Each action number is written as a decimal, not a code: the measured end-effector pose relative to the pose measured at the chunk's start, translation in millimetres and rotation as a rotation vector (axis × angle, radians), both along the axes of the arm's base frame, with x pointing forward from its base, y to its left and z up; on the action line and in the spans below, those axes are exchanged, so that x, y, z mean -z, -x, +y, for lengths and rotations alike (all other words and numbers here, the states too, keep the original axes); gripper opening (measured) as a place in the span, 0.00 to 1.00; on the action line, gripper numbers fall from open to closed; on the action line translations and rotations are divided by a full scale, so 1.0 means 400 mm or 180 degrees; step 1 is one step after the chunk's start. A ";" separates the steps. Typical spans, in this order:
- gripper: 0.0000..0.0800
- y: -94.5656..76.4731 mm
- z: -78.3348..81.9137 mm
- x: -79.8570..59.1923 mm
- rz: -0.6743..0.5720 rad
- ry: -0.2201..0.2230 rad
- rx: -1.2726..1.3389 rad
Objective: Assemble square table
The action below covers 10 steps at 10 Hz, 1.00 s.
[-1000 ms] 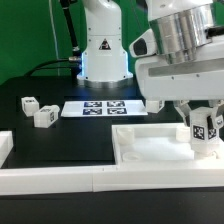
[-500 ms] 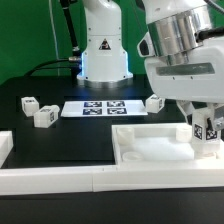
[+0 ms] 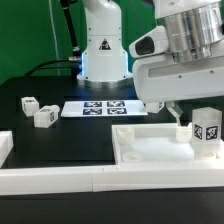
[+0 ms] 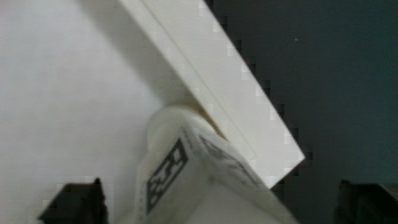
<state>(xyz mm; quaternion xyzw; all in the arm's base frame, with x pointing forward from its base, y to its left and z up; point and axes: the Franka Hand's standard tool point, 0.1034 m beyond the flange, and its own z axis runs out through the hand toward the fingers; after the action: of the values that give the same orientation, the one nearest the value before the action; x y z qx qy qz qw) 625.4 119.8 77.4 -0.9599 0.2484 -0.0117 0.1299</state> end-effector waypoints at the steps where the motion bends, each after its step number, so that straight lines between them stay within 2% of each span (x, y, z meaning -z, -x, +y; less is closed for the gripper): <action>1: 0.81 -0.001 -0.002 0.000 -0.0095 0.0077 -0.0429; 3: 0.81 -0.016 0.004 -0.007 -0.0318 0.0393 -0.1526; 6: 0.81 -0.019 0.013 -0.006 -0.0385 0.0412 -0.1685; 7: 0.70 -0.019 0.013 -0.006 -0.0381 0.0411 -0.1667; 8: 0.70 -0.019 0.013 -0.006 -0.0376 0.0408 -0.1639; 9: 0.45 -0.021 0.009 -0.007 -0.0342 0.0396 -0.1444; 10: 0.39 -0.022 0.003 -0.006 -0.0287 0.0381 -0.1185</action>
Offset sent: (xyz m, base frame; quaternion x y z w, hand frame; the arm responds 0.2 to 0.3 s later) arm 0.0167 0.0058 -0.0067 -0.0233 -0.0185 -0.3777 0.9254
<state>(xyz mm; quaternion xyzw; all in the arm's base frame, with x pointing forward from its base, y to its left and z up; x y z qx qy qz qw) 634.0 121.1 79.7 -0.9937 0.0593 -0.0451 0.0835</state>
